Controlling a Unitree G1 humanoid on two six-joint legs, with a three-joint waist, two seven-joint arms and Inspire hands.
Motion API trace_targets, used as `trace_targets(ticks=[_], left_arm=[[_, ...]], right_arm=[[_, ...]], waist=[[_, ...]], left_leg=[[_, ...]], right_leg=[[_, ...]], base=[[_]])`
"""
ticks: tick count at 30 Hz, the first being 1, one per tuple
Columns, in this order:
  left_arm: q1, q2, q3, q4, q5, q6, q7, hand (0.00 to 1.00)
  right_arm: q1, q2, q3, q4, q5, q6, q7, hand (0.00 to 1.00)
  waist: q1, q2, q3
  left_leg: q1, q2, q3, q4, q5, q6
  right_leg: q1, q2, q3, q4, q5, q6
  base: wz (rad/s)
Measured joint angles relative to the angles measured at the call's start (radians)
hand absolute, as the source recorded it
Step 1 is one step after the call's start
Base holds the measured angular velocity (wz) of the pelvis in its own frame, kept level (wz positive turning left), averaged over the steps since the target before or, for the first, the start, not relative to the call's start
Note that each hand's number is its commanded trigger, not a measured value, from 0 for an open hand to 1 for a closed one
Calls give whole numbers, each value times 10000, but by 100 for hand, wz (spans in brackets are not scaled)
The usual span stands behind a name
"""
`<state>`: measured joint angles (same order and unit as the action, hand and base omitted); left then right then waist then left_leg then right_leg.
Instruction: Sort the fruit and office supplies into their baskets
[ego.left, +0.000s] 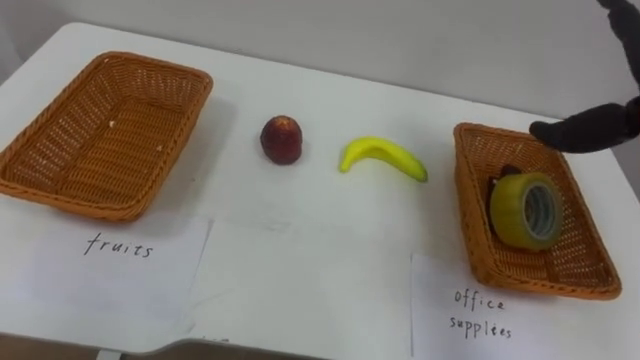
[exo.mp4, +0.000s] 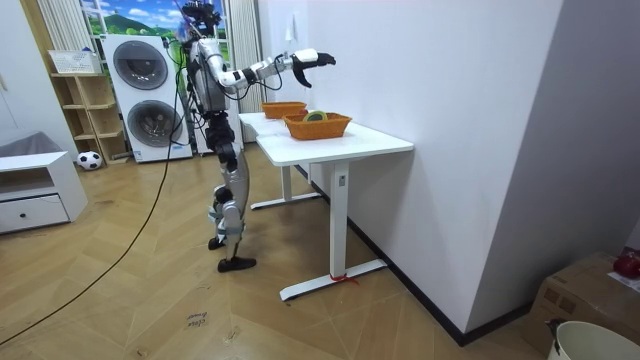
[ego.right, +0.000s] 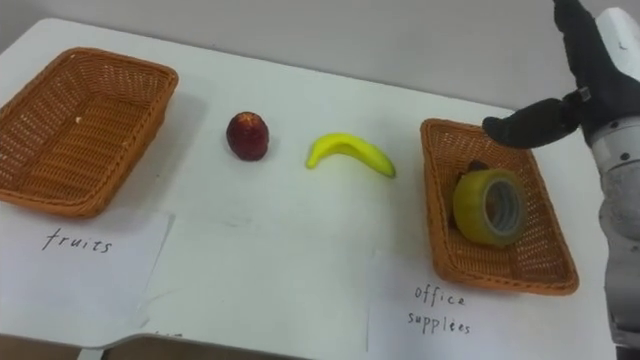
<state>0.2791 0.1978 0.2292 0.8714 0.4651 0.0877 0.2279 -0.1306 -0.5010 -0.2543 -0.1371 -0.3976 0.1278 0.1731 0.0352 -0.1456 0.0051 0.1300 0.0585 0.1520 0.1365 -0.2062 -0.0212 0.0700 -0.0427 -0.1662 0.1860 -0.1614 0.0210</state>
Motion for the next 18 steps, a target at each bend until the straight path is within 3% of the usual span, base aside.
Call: trace_targets(ticks=[11, 18], left_arm=[[-19, 31, -571, 141, -6, 152, 29, 0], [-1, 80, -562, 174, 94, 282, -59, 0]], right_arm=[[-33, 0, 752, 26, 110, 60, -45, 0], [-33, 1, 959, 196, 24, 193, 118, 0]], waist=[[33, -47, 13], [578, -101, 2]], left_leg=[[-90, -5, -34, -9, -1, -1], [-194, -1, -22, -1, 1, 0]], right_leg=[[-41, 1, -42, 18, 0, -1], [-183, -18, -284, 11, 2, -2]], base=[[1], [0]])
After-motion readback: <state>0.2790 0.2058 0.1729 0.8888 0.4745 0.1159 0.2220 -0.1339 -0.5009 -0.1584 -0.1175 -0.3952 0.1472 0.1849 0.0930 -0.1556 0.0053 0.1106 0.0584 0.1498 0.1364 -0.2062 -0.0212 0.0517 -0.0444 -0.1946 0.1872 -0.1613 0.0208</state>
